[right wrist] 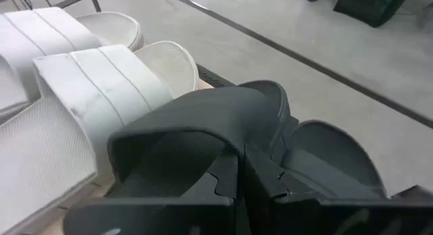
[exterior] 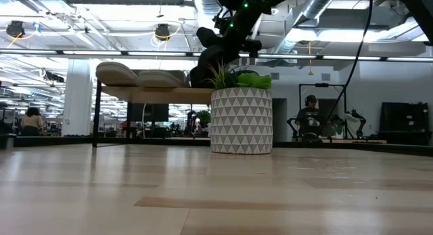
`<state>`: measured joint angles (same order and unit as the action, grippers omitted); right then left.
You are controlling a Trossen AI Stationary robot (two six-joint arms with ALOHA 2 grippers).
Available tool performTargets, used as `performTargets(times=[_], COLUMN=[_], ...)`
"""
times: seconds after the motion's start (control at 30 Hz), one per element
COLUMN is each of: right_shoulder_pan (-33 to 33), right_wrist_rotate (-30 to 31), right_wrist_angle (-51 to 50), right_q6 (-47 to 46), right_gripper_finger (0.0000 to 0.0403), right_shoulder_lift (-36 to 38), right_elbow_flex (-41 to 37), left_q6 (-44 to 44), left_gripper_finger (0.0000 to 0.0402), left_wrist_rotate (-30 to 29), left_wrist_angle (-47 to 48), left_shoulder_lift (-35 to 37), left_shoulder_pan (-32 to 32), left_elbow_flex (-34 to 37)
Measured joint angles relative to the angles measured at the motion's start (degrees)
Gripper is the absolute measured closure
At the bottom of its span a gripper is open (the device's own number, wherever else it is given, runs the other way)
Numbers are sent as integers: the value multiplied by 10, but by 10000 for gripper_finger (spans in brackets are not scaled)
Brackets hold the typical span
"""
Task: Pick and place slides into the shelf
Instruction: Adjust the slides on the shelf
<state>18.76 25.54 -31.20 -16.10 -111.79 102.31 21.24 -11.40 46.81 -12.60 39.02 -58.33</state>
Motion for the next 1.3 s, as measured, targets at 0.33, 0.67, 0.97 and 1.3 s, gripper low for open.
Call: performTargets(times=[0.33, 0.67, 0.97, 1.3], right_shoulder_pan=[-14, -19, -19, -18], right_wrist_rotate=[-8, -31, -36, -25], right_wrist_angle=[5, 0, -2, -85], right_q6=[-29, -19, -16, 10], right_gripper_finger=[397, 308, 193, 167], right_shoulder_lift=[2, 1, 3, 2], right_elbow_flex=[-30, -31, -32, -1], left_q6=[-2, -7, -9, -9], left_gripper_finger=[401, 401, 401, 401], left_wrist_rotate=[-7, -6, -6, -6], left_wrist_angle=[-3, -3, -2, -2], left_shoulder_lift=[0, 0, 0, 0], left_shoulder_pan=[0, 0, 0, 0], left_elbow_flex=[0, 0, 0, 0])
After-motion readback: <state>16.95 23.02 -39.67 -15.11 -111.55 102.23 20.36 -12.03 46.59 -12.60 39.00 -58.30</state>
